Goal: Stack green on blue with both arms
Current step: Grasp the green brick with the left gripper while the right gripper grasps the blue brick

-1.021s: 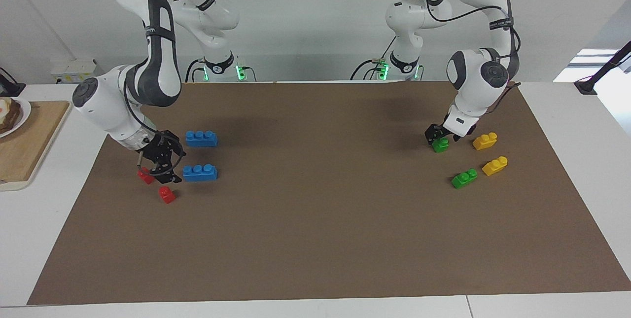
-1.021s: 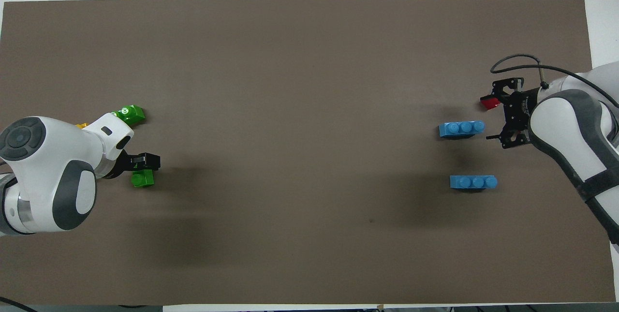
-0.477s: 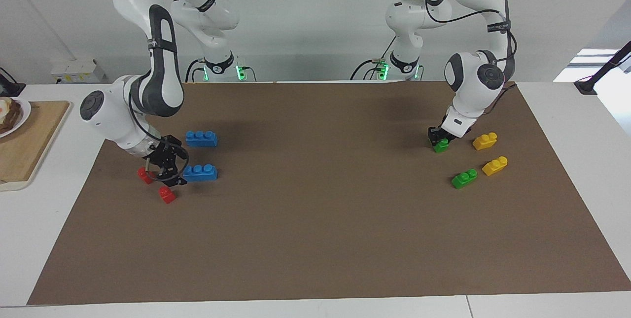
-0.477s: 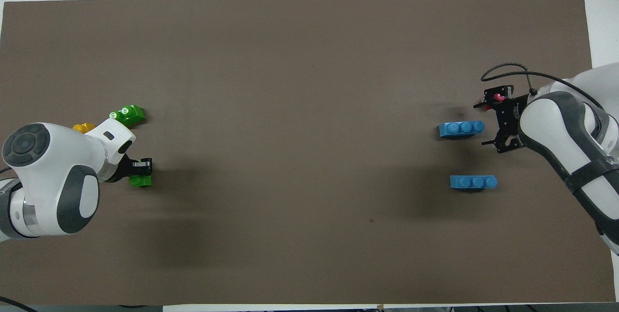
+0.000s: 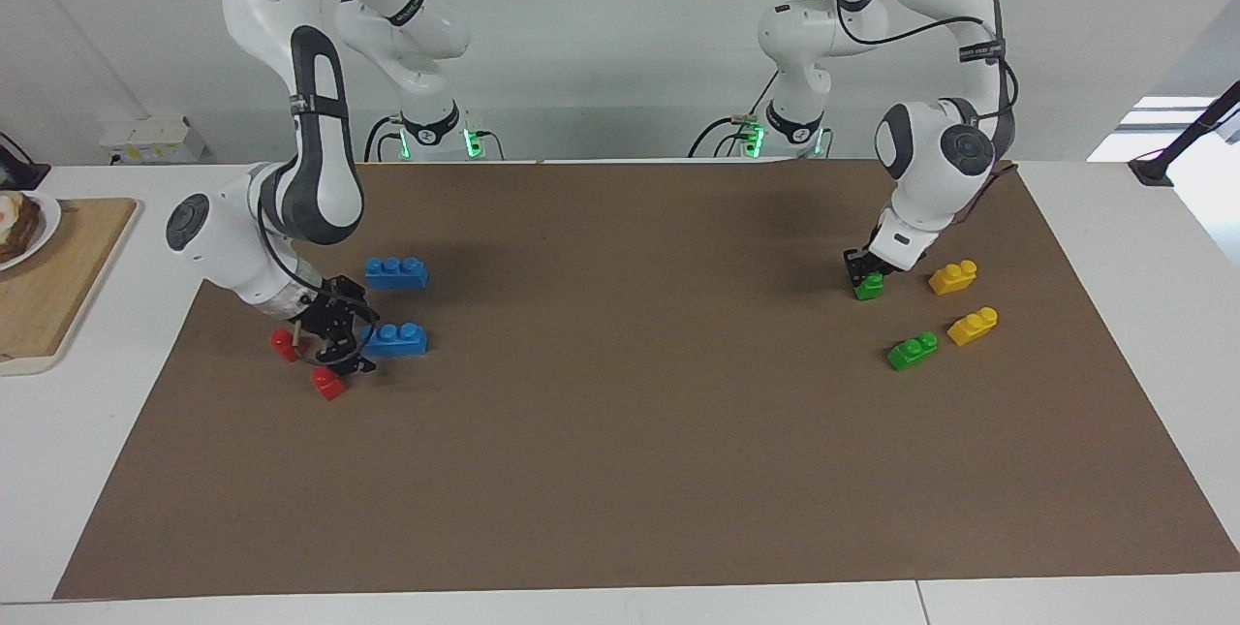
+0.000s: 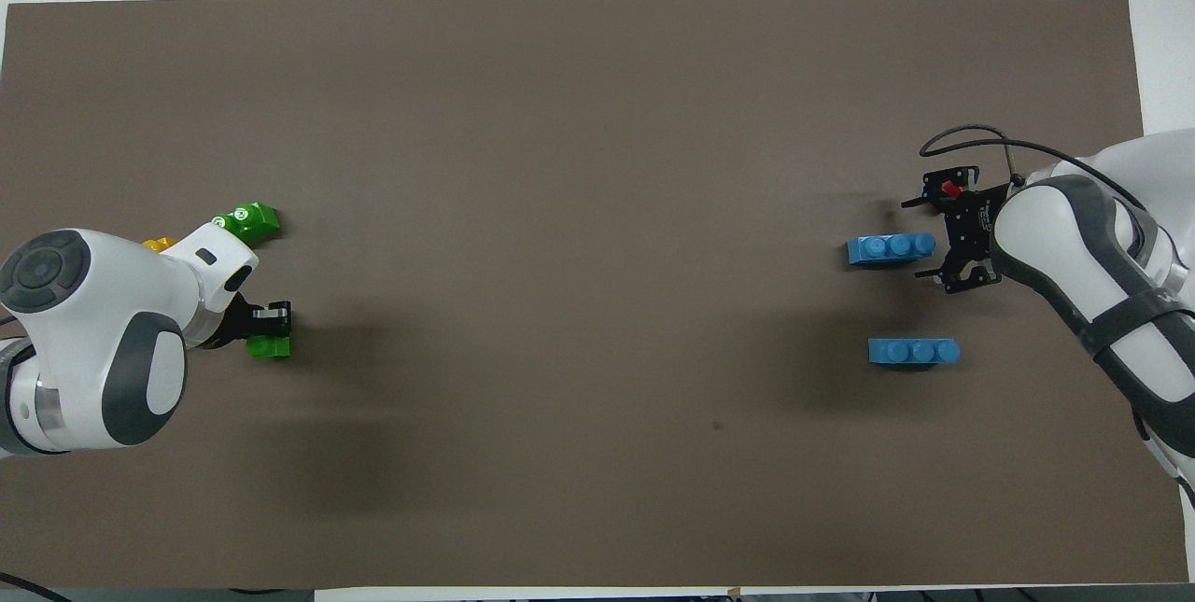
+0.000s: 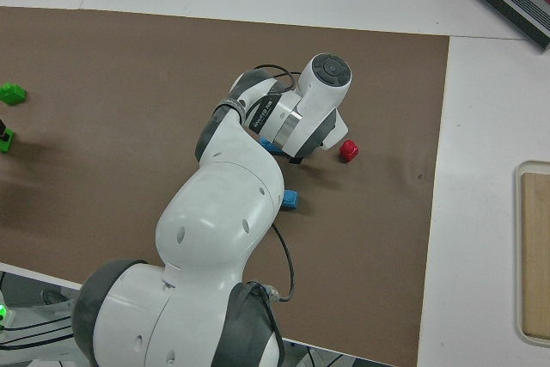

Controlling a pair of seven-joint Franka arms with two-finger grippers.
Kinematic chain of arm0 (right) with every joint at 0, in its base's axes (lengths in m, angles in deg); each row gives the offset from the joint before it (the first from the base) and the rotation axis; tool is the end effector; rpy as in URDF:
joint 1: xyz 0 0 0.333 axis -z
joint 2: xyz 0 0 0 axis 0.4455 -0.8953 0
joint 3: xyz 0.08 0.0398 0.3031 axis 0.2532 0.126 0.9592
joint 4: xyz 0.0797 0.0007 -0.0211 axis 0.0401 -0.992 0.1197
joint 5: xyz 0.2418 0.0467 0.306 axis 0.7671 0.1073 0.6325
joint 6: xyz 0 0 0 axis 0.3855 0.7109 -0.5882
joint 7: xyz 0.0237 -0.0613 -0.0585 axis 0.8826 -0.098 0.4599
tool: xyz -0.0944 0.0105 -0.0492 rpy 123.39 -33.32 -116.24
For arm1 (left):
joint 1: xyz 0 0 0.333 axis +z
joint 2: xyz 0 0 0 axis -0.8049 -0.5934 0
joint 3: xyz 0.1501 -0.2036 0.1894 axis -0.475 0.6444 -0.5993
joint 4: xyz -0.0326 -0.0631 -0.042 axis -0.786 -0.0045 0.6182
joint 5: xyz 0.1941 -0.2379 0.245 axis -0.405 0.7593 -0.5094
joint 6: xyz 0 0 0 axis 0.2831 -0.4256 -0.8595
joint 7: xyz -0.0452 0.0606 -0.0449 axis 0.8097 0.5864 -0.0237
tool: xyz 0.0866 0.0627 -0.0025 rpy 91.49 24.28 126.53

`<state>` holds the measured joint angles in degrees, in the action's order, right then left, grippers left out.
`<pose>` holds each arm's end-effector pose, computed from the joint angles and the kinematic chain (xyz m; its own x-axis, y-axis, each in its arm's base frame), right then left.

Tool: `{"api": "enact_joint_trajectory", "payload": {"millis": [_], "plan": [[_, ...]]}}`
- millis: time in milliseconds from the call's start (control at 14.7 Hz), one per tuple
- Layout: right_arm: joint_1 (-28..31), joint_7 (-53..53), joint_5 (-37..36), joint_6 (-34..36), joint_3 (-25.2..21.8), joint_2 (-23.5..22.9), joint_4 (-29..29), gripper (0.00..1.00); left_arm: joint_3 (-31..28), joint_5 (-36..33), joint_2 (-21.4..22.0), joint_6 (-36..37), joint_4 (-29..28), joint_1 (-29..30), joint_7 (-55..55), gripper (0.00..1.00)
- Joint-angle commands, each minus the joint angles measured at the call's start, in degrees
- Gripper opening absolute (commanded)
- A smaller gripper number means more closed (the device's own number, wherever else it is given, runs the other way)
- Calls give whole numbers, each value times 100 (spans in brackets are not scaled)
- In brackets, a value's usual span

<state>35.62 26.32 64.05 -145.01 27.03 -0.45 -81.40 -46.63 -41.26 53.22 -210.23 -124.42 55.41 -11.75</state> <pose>0.5809 -0.0617 0.2925 0.1163 -0.9382 -0.3259 -0.9932 -0.1131 -0.0288 0.4930 -0.0181 0.3281 0.9930 0.0560 -0.1039 0.0552 -0.9984 -0.0100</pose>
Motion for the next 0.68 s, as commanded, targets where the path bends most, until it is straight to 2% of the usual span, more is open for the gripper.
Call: {"api": "enact_joint_trajectory", "payload": {"millis": [0,136,340,477,613], "plan": [[42,178,187,-143,30,1,-90,100,20,159,49,943,739,-13,-153,0],[68,179,196,-178,30,-17,-90,95,12,475,23,1225,1021,-40,-370,0],[77,170,370,-213,30,-26,-90,78,38,494,-126,1498,1381,-179,-1731,0],[51,126,486,-248,30,-26,-90,73,38,494,-170,1691,1540,-268,-2032,0],[33,117,530,-274,21,-35,-90,61,38,494,-223,1937,1750,-469,-2602,0]]}}
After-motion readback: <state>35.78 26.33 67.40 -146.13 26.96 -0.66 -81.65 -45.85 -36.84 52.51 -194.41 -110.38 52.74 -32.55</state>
